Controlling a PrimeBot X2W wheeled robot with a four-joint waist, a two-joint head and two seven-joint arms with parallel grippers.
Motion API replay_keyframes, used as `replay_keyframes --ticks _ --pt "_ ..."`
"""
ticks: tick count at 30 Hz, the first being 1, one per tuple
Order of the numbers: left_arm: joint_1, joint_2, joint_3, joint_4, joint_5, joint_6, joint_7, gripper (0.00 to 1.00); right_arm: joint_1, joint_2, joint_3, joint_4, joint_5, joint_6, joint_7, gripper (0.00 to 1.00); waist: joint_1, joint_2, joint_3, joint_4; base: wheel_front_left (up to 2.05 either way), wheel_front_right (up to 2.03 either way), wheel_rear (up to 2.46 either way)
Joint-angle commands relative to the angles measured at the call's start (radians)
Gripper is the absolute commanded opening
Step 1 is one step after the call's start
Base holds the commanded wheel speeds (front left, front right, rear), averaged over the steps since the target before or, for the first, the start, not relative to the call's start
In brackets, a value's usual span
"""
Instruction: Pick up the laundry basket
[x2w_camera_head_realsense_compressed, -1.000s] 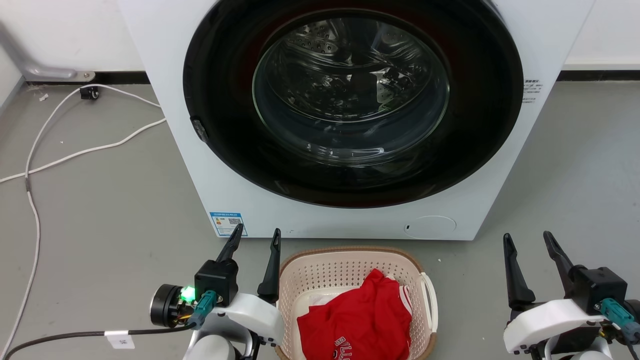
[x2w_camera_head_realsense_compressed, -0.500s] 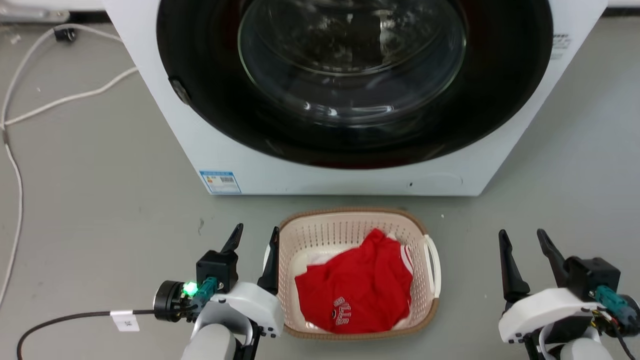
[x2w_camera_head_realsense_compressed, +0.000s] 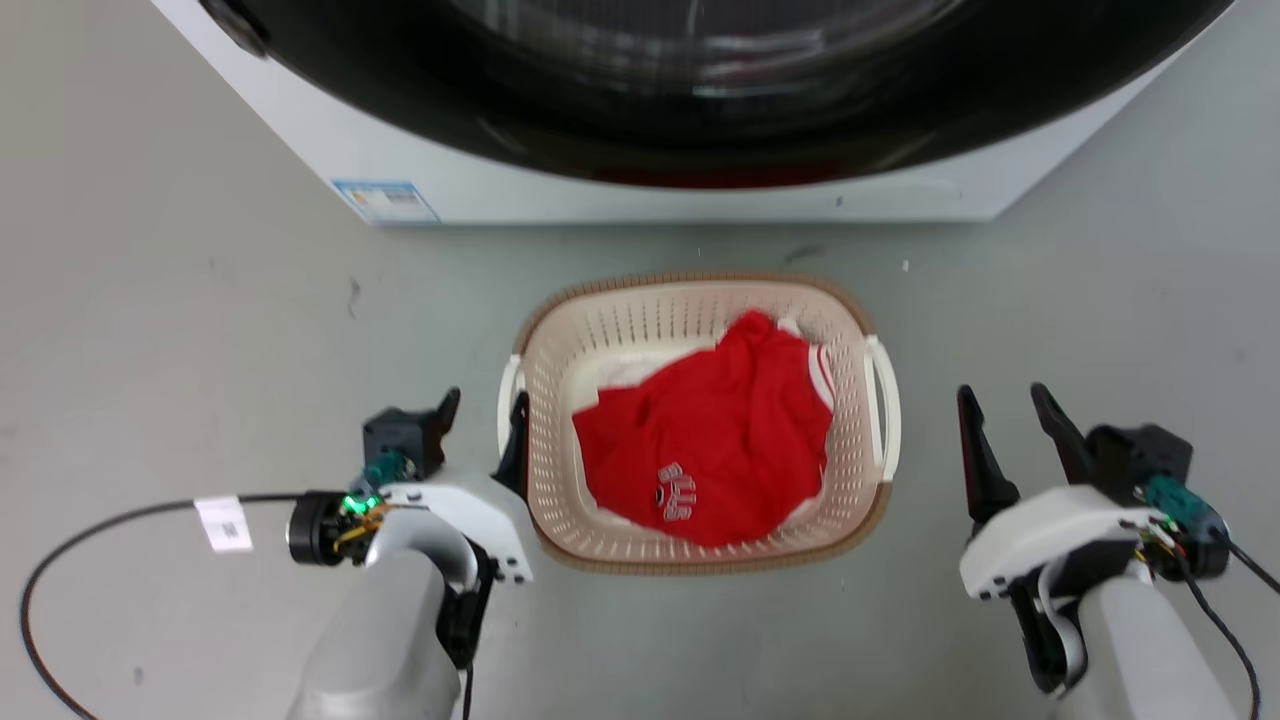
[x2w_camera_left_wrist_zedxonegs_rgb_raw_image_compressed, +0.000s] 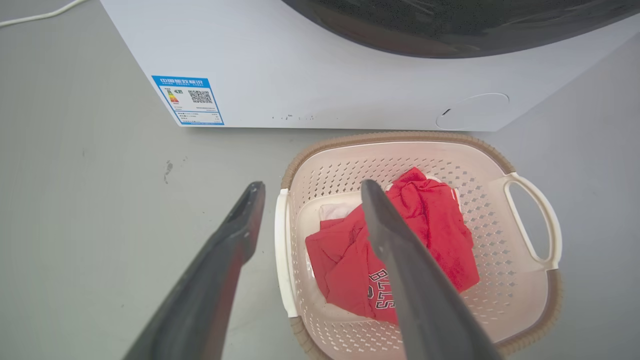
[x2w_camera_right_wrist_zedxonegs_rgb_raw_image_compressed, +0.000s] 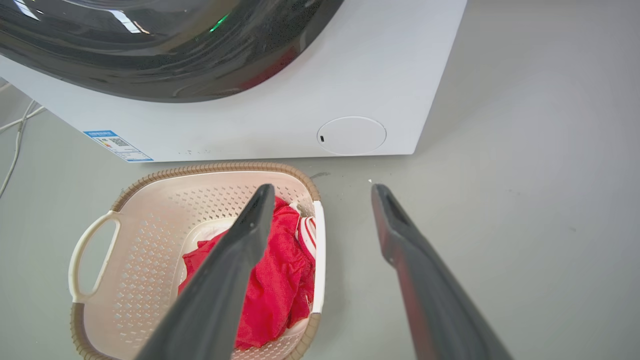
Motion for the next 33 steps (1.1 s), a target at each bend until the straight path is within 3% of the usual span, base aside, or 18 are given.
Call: replay_keyframes --ticks 1,9,17,33 --pt "-0.041 0.008 0.011 0.031 -0.011 -0.012 -0.003 1.0 -0.046 0.0 0.012 0.031 0.007 -0.001 0.0 1.0 -0.0002 0.0 0.092 -0.013 0.0 0.0 0.0" --pt "-0.21 0.031 0.016 0.204 -0.056 -0.062 0.02 1.0 -0.221 -0.011 0.074 0.195 0.049 -0.001 0.032 1.0 -0.0002 0.0 0.249 -0.03 0.0 0.0 0.0" --pt "-0.347 0.066 0.001 0.327 -0.113 -0.079 0.087 1.0 -0.403 -0.019 0.163 0.367 0.105 -0.001 0.074 1.0 -0.0002 0.0 0.358 -0.042 0.0 0.0 0.0" --pt "-0.466 0.12 -0.112 0.371 -0.245 -0.08 0.234 1.0 -0.619 -0.006 0.329 0.62 0.244 -0.001 0.123 1.0 -0.0002 0.0 0.436 -0.056 0.0 0.0 0.0"
